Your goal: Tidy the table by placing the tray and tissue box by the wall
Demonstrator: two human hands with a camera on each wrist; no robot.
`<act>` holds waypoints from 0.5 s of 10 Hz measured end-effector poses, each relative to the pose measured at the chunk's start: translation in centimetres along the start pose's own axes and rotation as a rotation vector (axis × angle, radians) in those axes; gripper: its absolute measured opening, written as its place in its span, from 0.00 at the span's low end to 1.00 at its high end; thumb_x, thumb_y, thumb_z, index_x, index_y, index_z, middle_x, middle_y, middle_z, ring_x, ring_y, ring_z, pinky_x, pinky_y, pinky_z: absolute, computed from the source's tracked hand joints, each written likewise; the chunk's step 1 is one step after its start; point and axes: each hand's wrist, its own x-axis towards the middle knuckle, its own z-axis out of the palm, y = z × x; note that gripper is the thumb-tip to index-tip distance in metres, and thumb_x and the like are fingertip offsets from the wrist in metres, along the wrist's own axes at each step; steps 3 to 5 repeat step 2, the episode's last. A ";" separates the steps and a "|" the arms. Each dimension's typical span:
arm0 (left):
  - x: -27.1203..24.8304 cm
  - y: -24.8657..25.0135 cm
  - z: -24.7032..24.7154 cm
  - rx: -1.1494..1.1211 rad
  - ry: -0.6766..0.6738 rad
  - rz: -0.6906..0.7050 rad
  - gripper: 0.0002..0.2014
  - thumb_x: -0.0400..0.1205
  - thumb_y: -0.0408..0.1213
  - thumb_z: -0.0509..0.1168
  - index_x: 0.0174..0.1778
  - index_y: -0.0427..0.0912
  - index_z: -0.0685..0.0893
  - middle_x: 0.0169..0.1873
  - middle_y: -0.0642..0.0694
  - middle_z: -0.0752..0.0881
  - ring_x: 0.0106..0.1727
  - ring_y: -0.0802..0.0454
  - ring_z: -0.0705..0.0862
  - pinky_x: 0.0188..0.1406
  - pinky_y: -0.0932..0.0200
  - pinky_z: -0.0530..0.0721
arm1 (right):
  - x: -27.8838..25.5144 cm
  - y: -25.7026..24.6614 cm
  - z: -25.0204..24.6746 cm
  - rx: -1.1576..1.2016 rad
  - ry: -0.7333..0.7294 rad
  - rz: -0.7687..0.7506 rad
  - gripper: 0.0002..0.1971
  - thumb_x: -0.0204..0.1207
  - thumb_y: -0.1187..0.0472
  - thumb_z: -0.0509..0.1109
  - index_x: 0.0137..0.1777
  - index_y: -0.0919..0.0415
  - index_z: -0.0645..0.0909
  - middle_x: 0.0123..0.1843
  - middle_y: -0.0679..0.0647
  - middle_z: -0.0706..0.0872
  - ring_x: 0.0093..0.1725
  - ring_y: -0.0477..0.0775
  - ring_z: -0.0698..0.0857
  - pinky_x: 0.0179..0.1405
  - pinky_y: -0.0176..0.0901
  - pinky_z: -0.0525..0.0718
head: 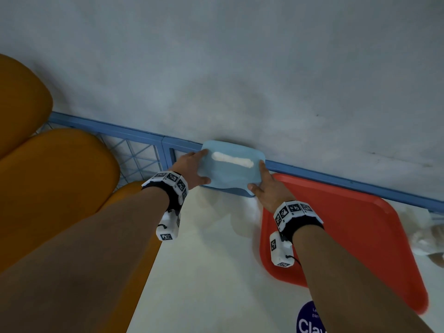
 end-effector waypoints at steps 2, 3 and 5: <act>-4.5 1.0 -4.0 -0.001 0.040 0.054 0.51 0.74 0.45 0.76 0.85 0.49 0.49 0.79 0.36 0.67 0.77 0.36 0.70 0.75 0.42 0.72 | -3.6 -2.6 -2.6 0.026 0.111 -0.016 0.49 0.73 0.48 0.73 0.82 0.44 0.39 0.76 0.62 0.74 0.69 0.65 0.78 0.67 0.59 0.78; -4.5 1.0 -4.0 -0.001 0.040 0.054 0.51 0.74 0.45 0.76 0.85 0.49 0.49 0.79 0.36 0.67 0.77 0.36 0.70 0.75 0.42 0.72 | -3.6 -2.6 -2.6 0.026 0.111 -0.016 0.49 0.73 0.48 0.73 0.82 0.44 0.39 0.76 0.62 0.74 0.69 0.65 0.78 0.67 0.59 0.78; -4.5 1.0 -4.0 -0.001 0.040 0.054 0.51 0.74 0.45 0.76 0.85 0.49 0.49 0.79 0.36 0.67 0.77 0.36 0.70 0.75 0.42 0.72 | -3.6 -2.6 -2.6 0.026 0.111 -0.016 0.49 0.73 0.48 0.73 0.82 0.44 0.39 0.76 0.62 0.74 0.69 0.65 0.78 0.67 0.59 0.78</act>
